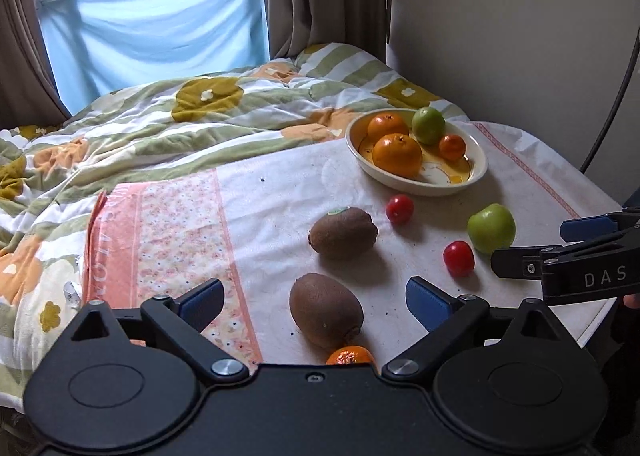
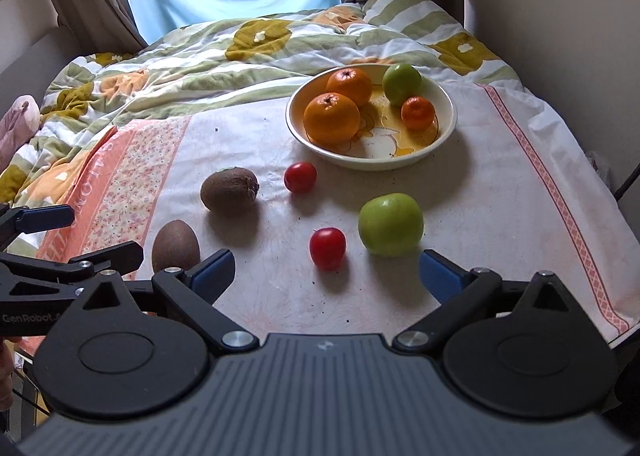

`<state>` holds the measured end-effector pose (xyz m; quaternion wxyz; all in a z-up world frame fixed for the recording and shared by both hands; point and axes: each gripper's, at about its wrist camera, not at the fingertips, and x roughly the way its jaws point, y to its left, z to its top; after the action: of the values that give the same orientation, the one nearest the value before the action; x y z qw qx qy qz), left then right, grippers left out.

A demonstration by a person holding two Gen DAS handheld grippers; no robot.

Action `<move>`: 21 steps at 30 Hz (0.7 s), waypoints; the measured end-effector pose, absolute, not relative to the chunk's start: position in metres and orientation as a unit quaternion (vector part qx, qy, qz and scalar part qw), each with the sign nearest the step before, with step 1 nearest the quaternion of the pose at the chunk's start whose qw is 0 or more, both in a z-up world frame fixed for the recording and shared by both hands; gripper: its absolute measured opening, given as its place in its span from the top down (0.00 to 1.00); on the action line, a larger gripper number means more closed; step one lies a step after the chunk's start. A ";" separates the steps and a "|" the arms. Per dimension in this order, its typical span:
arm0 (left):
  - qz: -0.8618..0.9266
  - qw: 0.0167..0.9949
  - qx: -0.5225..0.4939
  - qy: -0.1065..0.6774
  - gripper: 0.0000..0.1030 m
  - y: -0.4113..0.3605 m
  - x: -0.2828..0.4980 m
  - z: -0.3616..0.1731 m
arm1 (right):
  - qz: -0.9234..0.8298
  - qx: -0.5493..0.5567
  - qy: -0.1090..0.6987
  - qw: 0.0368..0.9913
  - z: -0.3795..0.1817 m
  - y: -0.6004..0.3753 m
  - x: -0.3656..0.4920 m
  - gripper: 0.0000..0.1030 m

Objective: Organize fruits
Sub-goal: 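Withdraw both open grippers from the bowl toward the remaining kiwis and tomatoes, then grasp the large brown kiwi with the left gripper while the right grasps a red tomato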

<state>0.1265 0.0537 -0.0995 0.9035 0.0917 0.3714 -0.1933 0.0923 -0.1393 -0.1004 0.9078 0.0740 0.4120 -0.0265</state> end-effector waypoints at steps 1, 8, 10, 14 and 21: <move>-0.192 0.902 0.092 0.376 0.06 0.052 0.130 -0.105 | -0.027 0.073 0.415 0.907 -0.107 -0.140 0.094 0.00; -0.185 0.892 0.090 0.403 0.12 0.041 0.148 -0.140 | -0.024 0.067 0.425 0.903 -0.141 -0.139 0.105 0.00; -0.187 0.888 0.095 0.409 0.14 0.036 0.151 -0.148 | -0.026 0.067 0.425 0.902 -0.147 -0.138 0.108 0.00; -0.182 0.883 0.100 0.421 0.21 0.030 0.156 -0.159 | -0.024 0.067 0.430 0.900 -0.155 -0.138 0.114 0.00; -0.173 0.879 0.098 0.434 0.34 0.027 0.163 -0.168 | -0.017 0.073 0.432 0.899 -0.162 -0.135 0.121 0.00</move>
<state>0.1631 0.0269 -0.1677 0.8788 0.0985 0.4336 -0.1732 0.1214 -0.1348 -0.1621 0.8989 0.0732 0.4315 -0.0175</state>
